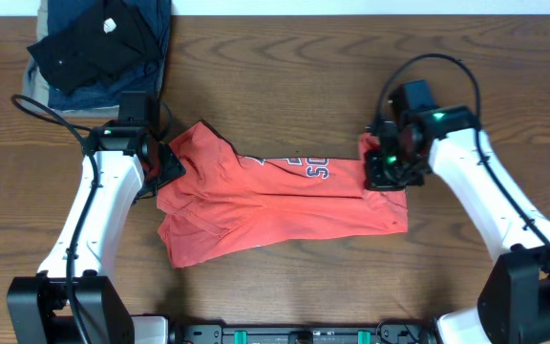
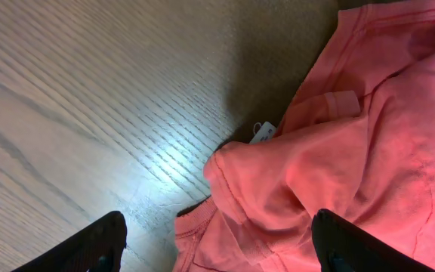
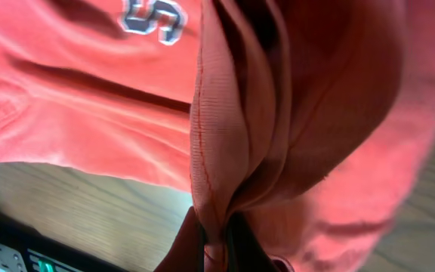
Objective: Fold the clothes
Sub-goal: 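Fold the right end leftward over the strip with the right gripper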
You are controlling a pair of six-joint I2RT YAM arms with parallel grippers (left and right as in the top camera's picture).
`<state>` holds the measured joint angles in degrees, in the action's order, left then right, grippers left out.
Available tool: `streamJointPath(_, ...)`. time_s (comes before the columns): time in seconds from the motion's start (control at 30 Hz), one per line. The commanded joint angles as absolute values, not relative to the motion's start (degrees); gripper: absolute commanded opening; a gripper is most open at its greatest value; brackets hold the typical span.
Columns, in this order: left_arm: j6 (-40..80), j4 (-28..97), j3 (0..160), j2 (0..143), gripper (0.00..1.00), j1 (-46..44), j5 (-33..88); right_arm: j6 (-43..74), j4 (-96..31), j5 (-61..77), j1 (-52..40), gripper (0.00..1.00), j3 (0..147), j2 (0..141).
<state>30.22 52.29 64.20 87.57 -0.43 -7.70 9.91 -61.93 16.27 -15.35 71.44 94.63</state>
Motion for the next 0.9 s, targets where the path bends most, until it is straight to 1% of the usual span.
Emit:
streamJointPath(0.0,30.6,52.4,63.8,88.0,0.79,-0.3,-8.0,12.7,-60.5,17.0,-18.9,0.02,70.0,93.4)
streamJointPath(0.17,30.5,52.4,63.8,88.0,0.80,-0.3,-8.0,17.9,-56.1,17.0,-22.5,0.04,67.4,93.4)
streamJointPath(0.3,30.5,52.4,63.8,88.0,0.79,-0.3,-8.0,22.6,-52.6,17.2,-24.6,0.03,65.3,93.4)
streamJointPath(0.4,30.5,52.4,63.8,88.0,0.79,-0.3,-8.0,24.4,-50.2,17.6,-26.2,0.04,63.7,93.4)
streamJointPath(0.47,30.5,52.4,63.8,88.0,0.79,-0.3,-8.0,25.5,-49.1,17.6,-27.0,0.06,63.0,93.4)
streamJointPath(0.67,30.6,52.4,63.8,88.0,0.79,-0.3,-8.0,28.1,-47.1,18.5,-29.1,0.06,62.5,93.4)
streamJointPath(0.7,30.5,52.4,63.8,88.0,0.79,-0.3,-8.0,28.7,-46.8,18.4,-29.4,0.08,62.5,93.4)
streamJointPath(0.77,30.5,52.4,63.8,88.0,0.79,-0.3,-8.0,29.4,-46.0,18.4,-30.3,0.15,62.5,93.4)
streamJointPath(0.87,30.5,52.4,63.8,88.0,0.80,-0.3,-8.0,30.5,-45.0,18.4,-31.4,0.18,62.5,93.5)
